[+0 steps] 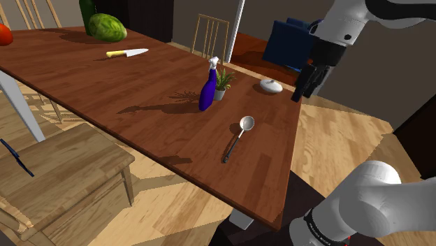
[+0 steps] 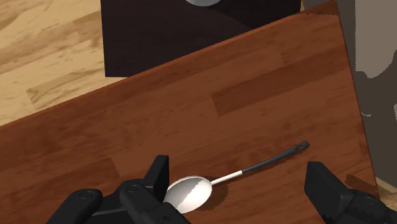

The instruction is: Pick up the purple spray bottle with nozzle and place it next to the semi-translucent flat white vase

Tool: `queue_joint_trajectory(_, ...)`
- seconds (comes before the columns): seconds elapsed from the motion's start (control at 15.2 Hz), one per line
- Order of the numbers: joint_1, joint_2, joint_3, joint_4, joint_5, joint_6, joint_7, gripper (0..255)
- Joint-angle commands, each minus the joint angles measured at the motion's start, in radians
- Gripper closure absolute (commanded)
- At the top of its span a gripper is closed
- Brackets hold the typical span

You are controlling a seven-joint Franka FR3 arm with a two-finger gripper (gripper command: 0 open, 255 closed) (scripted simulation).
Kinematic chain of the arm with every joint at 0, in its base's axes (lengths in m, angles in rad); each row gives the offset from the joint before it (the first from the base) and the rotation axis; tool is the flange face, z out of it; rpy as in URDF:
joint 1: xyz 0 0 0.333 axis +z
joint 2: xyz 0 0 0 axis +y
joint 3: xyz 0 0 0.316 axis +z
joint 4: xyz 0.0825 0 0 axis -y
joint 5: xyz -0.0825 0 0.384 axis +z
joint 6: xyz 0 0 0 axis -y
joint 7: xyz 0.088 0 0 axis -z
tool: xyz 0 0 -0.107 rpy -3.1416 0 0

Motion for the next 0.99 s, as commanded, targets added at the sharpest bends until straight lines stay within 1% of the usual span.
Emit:
queue_joint_trajectory(0.0,0.000,0.000,0.000,0.000,0.000,0.000,0.000,0)
queue_joint_trajectory(0.26,-0.019,0.057,0.102,-0.025,0.024,0.136,0.156,0)
queue_joint_trajectory(0.53,-0.045,0.146,0.202,-0.019,0.025,0.265,0.315,0)
queue_joint_trajectory(0.73,-0.071,0.230,0.274,0.007,0.005,0.352,0.438,0)
queue_joint_trajectory(0.92,-0.102,0.327,0.344,0.051,-0.035,0.427,0.568,0)
